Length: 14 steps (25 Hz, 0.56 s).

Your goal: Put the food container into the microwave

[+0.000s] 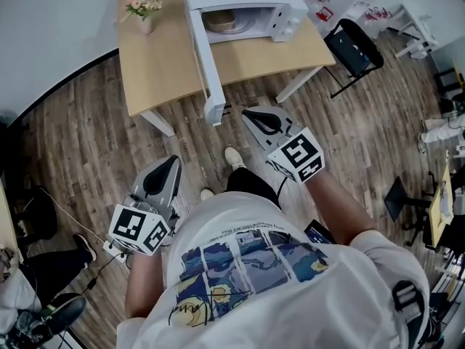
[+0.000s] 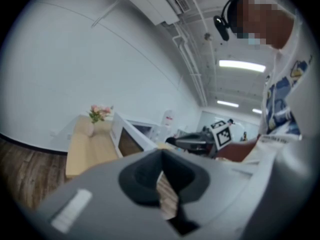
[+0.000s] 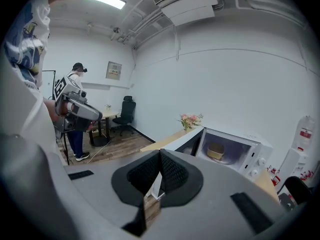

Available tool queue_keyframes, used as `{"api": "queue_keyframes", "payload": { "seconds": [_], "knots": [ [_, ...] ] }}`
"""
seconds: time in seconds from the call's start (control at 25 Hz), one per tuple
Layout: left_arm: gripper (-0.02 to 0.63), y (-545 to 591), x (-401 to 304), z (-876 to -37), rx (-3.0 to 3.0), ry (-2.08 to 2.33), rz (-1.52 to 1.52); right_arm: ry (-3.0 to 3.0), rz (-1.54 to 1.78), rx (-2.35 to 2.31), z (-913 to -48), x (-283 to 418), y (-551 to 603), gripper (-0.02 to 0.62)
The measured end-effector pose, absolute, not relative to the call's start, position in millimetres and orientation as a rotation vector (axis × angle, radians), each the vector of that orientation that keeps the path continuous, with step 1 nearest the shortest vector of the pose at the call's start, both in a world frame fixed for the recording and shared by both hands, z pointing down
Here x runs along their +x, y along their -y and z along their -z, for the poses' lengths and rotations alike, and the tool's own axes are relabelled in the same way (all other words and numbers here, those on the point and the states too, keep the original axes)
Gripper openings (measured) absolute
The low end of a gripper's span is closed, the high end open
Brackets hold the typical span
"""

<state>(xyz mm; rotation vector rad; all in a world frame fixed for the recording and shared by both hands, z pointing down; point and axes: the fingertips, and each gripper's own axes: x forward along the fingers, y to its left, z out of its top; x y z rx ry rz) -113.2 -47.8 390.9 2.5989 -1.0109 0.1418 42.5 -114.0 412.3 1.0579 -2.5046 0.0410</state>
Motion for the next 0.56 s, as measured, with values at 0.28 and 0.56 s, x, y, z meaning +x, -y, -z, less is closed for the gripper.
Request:
{"api": "queue_keyframes", "payload": {
  "seconds": [0.28, 0.56],
  "knots": [
    [0.008, 82, -89, -389, 2.591, 1.013, -0.158, 2.507, -0.061, 1.067, -415, 68, 146, 0.008],
    [0.008, 128, -66, -382, 2.582, 1.046, -0.155, 2.509, -0.061, 1.042, -418, 92, 192, 0.008]
  ]
}}
